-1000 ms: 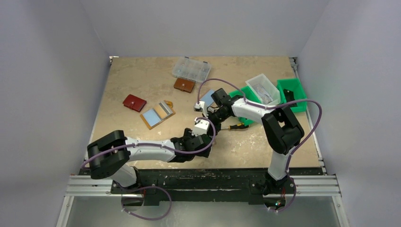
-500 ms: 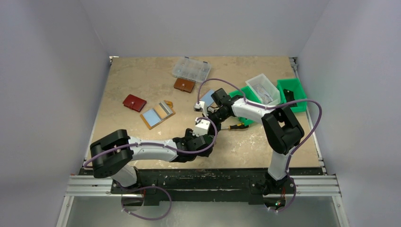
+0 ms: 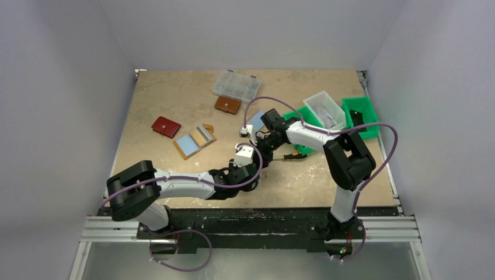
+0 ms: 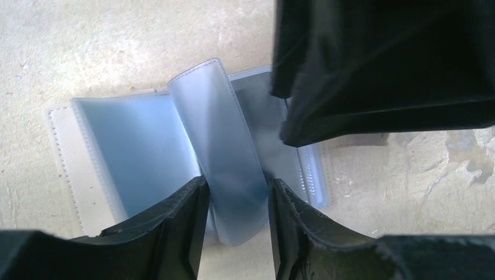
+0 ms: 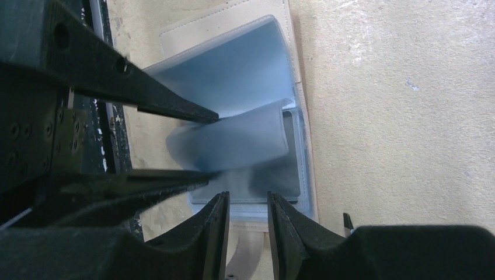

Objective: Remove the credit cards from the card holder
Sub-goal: Open the card holder at the center of the board.

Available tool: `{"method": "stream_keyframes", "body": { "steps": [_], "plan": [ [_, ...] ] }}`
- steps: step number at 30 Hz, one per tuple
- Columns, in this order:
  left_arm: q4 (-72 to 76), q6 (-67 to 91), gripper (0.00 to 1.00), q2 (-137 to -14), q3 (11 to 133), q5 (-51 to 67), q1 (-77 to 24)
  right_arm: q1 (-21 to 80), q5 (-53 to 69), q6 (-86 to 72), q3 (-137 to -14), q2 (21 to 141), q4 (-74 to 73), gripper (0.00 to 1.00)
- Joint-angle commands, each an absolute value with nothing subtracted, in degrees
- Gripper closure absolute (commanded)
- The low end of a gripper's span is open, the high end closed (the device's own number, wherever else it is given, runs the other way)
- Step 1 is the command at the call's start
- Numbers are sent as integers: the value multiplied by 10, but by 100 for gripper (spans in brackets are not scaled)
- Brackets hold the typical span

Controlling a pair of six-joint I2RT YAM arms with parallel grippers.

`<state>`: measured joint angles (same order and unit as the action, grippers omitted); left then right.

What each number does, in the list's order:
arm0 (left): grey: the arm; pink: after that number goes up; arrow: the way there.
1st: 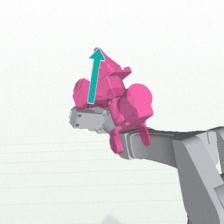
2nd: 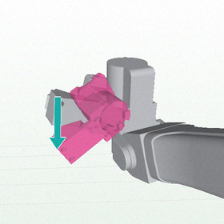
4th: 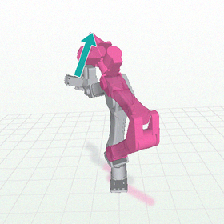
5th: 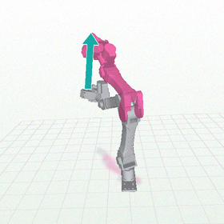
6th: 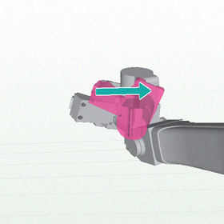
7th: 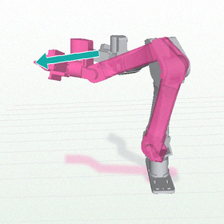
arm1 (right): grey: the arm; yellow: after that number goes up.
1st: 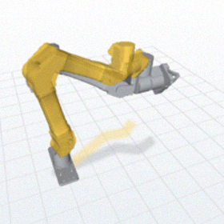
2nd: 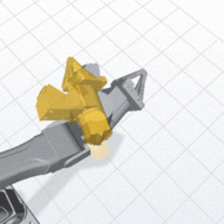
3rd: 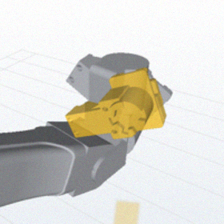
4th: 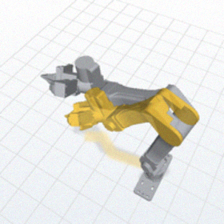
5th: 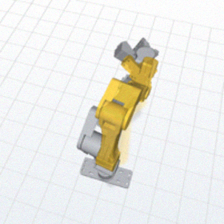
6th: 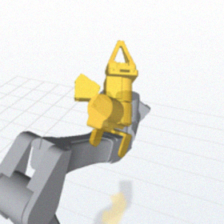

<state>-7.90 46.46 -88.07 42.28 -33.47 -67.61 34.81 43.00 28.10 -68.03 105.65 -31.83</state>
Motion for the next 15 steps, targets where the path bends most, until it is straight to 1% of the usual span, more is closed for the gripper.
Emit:
{"method": "stream_keyframes", "body": {
  "steps": [1, 8, 15],
  "plan": [
    [-35, 478, 57, -836, 374, -298, -646, 344, 433, 287, -693, 1023, -320, 63],
    [92, 508, 59, -743, 265, -179, -565, 342, 437, 289, -693, 1020, -322, 63],
    [78, 530, 60, -702, 227, -172, -534, 342, 438, 290, -693, 1020, -323, 63]
  ]
}}
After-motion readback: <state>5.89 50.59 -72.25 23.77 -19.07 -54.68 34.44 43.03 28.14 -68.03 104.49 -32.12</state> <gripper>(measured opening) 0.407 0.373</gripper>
